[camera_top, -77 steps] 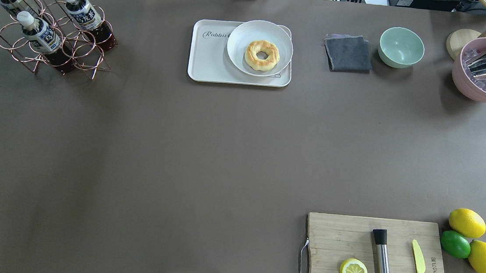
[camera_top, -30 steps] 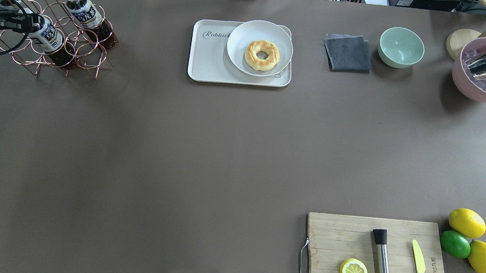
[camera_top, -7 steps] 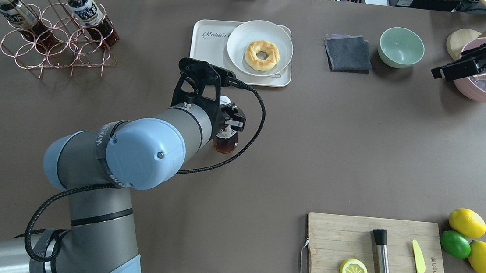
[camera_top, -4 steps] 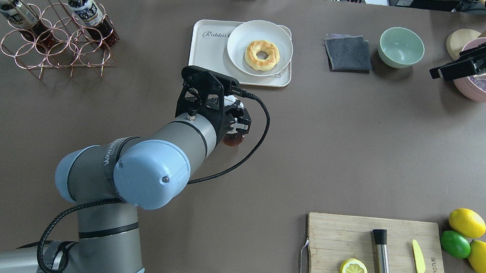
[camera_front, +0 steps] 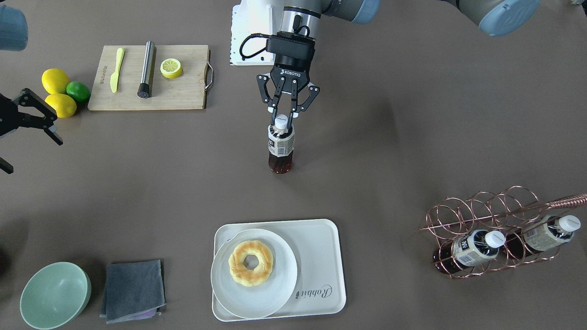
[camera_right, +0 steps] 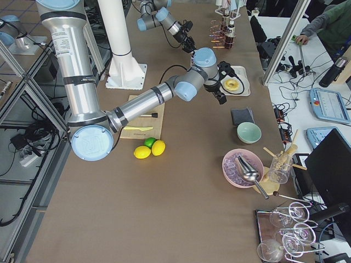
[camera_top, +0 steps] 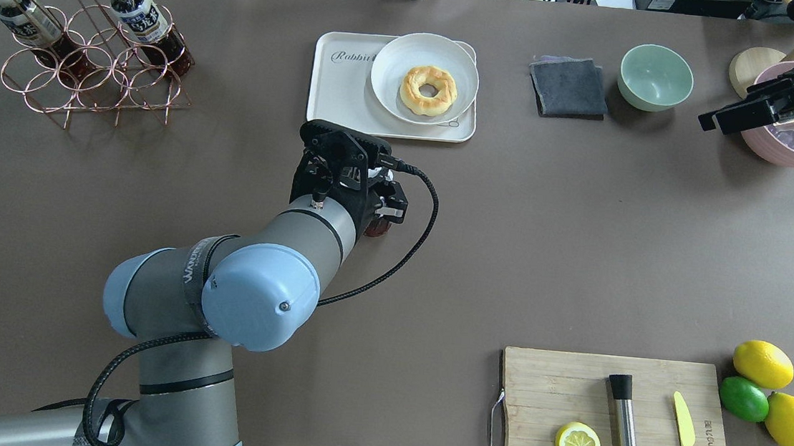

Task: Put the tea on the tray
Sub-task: 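Set the bottle down and open the left gripper while the right arm approaches, then grasp the standing tea bottle with the right gripper while the left arm withdraws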

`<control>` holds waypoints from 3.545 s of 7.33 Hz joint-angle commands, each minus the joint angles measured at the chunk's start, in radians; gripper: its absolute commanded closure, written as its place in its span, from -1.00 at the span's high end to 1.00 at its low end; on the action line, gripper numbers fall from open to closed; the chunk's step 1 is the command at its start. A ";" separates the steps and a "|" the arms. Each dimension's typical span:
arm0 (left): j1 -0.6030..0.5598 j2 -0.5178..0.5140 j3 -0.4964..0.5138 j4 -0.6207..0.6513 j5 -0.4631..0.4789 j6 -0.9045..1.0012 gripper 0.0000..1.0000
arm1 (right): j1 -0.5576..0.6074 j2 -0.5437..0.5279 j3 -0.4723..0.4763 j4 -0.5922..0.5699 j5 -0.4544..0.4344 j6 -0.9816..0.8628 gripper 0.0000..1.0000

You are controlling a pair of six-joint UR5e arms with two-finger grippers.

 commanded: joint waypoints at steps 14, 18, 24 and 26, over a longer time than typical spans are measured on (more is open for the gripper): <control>-0.761 0.558 -0.198 -0.002 -0.964 0.518 1.00 | -0.580 0.435 0.011 -0.014 -0.635 0.512 1.00; -0.915 0.741 -0.101 -0.128 -1.082 0.766 1.00 | -0.761 0.486 -0.053 -0.043 -0.920 0.512 1.00; -1.027 0.750 0.116 -0.169 -1.246 0.753 0.99 | -0.797 0.524 -0.126 -0.037 -1.061 0.560 0.93; -1.080 0.726 0.218 -0.161 -1.251 0.751 0.99 | -0.794 0.542 -0.140 -0.014 -1.066 0.567 0.90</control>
